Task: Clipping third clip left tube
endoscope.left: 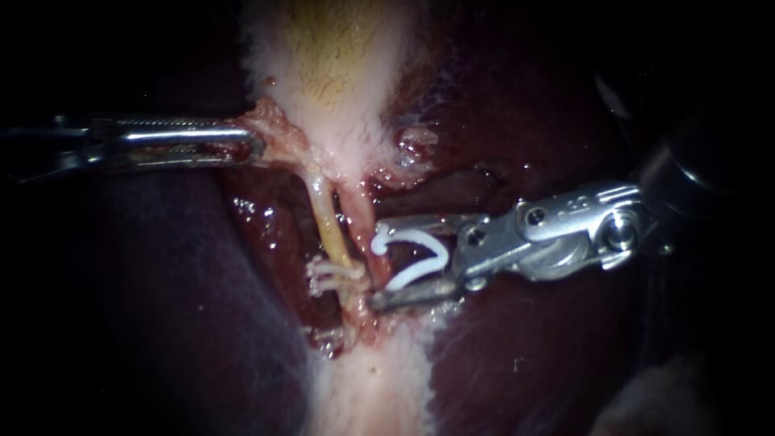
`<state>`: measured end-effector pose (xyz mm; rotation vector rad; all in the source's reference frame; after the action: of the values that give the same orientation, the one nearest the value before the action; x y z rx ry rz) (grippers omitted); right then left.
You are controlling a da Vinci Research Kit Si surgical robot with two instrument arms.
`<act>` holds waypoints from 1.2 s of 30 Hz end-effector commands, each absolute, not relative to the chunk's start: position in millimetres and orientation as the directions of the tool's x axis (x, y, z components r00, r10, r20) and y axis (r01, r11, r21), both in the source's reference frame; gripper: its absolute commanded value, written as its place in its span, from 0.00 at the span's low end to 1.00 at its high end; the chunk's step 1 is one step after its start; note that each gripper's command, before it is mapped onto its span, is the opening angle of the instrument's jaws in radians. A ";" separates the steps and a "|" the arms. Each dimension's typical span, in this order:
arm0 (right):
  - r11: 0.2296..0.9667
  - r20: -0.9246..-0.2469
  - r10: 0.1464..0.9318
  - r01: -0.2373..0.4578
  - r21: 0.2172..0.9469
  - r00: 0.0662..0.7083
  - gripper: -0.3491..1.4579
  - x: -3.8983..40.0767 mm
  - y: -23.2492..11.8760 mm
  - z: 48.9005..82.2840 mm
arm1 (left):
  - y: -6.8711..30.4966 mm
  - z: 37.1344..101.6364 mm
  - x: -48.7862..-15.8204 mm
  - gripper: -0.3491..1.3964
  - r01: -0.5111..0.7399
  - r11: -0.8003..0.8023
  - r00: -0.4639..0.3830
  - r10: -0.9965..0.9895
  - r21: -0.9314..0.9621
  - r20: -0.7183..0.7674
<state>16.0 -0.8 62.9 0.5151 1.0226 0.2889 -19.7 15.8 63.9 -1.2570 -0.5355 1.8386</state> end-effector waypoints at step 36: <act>0.838 -0.723 0.477 -0.009 0.546 0.500 0.47 20.4 2.0 70.0 | 15.5 63.9 -19.5 0.00 -0.403 -0.568 -0.156 0.816 -0.718 -0.557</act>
<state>20.5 2.2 70.2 0.5184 1.0135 0.3105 -19.5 15.5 63.9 -1.2516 -0.5194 1.8363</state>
